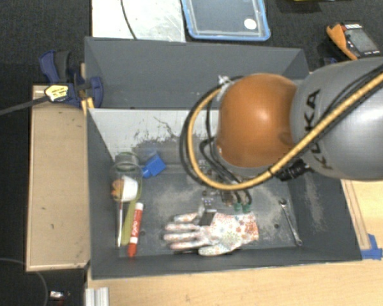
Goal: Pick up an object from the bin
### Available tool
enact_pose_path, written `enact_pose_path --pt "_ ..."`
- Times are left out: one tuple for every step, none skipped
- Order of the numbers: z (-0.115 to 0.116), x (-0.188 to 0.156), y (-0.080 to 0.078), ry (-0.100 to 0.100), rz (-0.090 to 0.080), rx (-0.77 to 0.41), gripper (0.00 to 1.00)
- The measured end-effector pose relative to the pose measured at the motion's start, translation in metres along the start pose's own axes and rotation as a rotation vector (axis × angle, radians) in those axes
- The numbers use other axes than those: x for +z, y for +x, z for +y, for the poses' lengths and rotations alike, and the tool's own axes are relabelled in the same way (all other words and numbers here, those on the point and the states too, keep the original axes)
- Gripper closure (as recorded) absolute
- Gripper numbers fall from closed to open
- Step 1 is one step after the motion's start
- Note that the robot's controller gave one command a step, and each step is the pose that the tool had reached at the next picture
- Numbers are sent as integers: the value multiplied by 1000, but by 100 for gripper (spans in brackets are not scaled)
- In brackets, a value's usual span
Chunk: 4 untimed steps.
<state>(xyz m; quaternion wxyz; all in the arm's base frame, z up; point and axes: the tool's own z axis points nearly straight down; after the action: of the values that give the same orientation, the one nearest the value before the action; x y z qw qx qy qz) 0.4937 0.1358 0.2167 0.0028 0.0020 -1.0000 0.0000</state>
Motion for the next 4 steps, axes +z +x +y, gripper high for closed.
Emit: enact_pose_path --pt "-1 -4 -2 -1 -8 6 0" --pt "-46 68 5 -1 -12 -95 0" --pt "-59 81 13 -1 -13 -272 0" --pt "-82 92 16 1 -7 -149 0"
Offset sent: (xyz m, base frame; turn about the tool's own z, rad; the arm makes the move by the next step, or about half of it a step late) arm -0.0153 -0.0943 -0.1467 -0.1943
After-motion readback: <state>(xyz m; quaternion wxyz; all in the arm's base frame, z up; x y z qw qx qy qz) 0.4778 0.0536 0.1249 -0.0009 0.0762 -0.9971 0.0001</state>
